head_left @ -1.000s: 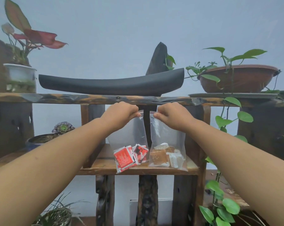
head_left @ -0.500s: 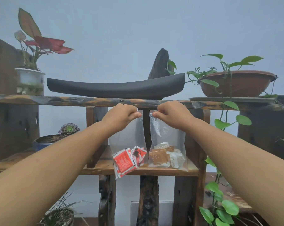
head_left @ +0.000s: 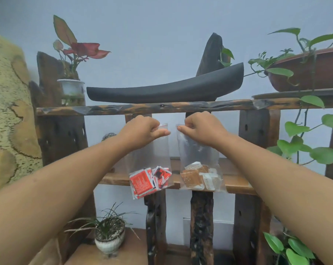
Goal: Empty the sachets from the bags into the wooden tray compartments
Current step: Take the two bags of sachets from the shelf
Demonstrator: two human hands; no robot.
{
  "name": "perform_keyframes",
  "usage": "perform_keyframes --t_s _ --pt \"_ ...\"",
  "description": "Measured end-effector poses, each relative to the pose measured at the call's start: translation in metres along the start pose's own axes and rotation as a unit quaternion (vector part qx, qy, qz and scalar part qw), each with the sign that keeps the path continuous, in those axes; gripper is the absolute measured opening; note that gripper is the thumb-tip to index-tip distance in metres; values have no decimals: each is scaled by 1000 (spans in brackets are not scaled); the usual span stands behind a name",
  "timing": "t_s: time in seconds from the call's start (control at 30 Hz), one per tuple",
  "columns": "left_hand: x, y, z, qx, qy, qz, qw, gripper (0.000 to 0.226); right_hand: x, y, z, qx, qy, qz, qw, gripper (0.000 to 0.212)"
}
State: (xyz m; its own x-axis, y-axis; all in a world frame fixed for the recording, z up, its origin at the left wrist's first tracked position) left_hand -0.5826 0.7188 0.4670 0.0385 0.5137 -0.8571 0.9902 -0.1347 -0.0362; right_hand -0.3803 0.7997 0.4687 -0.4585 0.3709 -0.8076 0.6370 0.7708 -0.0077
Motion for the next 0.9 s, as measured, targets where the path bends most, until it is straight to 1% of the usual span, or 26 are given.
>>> perform_keyframes --t_s 0.1,0.23,0.4,0.5,0.63,0.73,0.83,0.9 --pt "-6 -13 26 -39 -11 -11 999 61 18 -15 -6 -35 2 -39 999 54" --pt "-21 -28 66 -80 -29 -78 993 62 48 -45 -13 -78 -26 -90 993 53" --pt "-49 -55 128 -157 -45 -107 981 64 62 -105 -27 -134 -33 -113 984 54" --pt "-70 -76 169 -189 -48 -123 973 65 60 -153 -34 -171 -24 -130 976 52" --pt "-102 -98 224 -223 -51 -113 967 66 65 -227 -38 -223 -38 -130 965 53" --pt "-134 -116 281 -255 -55 -115 958 66 67 -300 -35 -262 -49 -141 953 52" --pt "-166 -132 344 -299 -42 -122 946 64 66 -375 -28 -292 -51 -169 940 52" --pt "-186 -146 387 -334 -35 -126 933 69 66 -424 -21 -311 -54 -176 932 52"
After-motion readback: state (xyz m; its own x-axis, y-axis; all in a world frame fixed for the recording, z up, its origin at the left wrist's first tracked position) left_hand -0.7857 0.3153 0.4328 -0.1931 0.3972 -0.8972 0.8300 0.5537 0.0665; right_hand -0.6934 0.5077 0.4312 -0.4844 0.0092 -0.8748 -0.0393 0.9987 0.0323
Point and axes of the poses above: each hand's wrist, its own z-axis away from the middle knuckle, its own x-axis out of the palm, y = z × x, the point moved 1 cm from there along -z, towards the middle knuckle, and after that the axes turned 10 degrees about -y, right-handed, at the moved point
